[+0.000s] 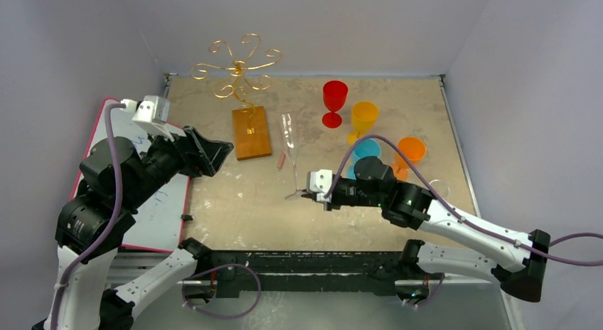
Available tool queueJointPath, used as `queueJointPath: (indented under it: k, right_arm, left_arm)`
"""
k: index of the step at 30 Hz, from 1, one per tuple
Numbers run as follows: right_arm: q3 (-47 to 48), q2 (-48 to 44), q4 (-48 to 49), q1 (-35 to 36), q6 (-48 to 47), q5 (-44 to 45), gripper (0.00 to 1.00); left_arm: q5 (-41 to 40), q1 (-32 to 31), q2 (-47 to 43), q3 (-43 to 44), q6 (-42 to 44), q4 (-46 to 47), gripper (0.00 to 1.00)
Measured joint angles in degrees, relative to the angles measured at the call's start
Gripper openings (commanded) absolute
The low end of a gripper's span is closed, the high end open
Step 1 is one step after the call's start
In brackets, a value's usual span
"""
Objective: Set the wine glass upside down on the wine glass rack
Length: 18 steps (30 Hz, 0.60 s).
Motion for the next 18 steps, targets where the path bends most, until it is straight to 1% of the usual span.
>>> queueJointPath:
  k: [4,9,14,18]
  right_arm:
    - [3.8,3.8,2.3,0.0,13.0,0.4,0.00]
    - [9.8,9.9,5.6,0.0,30.6,0.6,0.00]
    - [10.1,12.9,12.8,-0.1,47.8,-2.2,0.00]
    - [10.4,13.1,17.3,-0.1,58.1,-2.4,0.00]
  left_arm:
    - [0.8,0.0,-1.4,0.0,1.4,0.2,0.76]
    - [5.5,0.0,-1.7,0.1,1.3,0.6,0.74]
    - [10.9,0.0,-3.4,-3.7,-1.1,3.6,0.72]
    - [15.1,0.0,-4.9,-6.8,-4.2,5.7,0.72]
